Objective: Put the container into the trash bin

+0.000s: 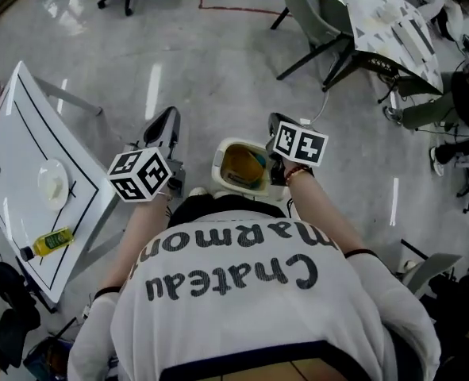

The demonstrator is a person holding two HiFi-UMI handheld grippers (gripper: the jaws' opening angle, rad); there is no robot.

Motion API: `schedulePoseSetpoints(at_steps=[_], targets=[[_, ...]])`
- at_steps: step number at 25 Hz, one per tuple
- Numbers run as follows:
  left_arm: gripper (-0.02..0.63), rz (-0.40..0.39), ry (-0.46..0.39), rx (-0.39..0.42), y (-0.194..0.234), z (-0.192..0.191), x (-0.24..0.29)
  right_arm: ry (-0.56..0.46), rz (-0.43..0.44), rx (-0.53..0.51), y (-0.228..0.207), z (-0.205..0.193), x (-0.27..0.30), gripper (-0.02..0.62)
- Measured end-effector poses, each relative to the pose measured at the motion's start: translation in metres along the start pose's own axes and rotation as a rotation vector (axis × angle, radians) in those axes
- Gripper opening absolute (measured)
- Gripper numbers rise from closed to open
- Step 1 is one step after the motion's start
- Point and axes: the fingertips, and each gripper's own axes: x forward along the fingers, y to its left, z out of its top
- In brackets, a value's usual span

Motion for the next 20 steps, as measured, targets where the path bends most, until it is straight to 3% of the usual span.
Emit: schedulePoseSetpoints(at_steps=[12,20], targets=[[0.023,-0.083,-0.153,0.063,-0.037,0.077,0.001,-0.434,0.082,-0.037,0.021,0.146,-0.087,0.038],[0.023,-0.151,-0.218,0.142,-0.064,0.115,0.001,-0.595,0.160,-0.036,0.046,0.185,-0.141,0.038]])
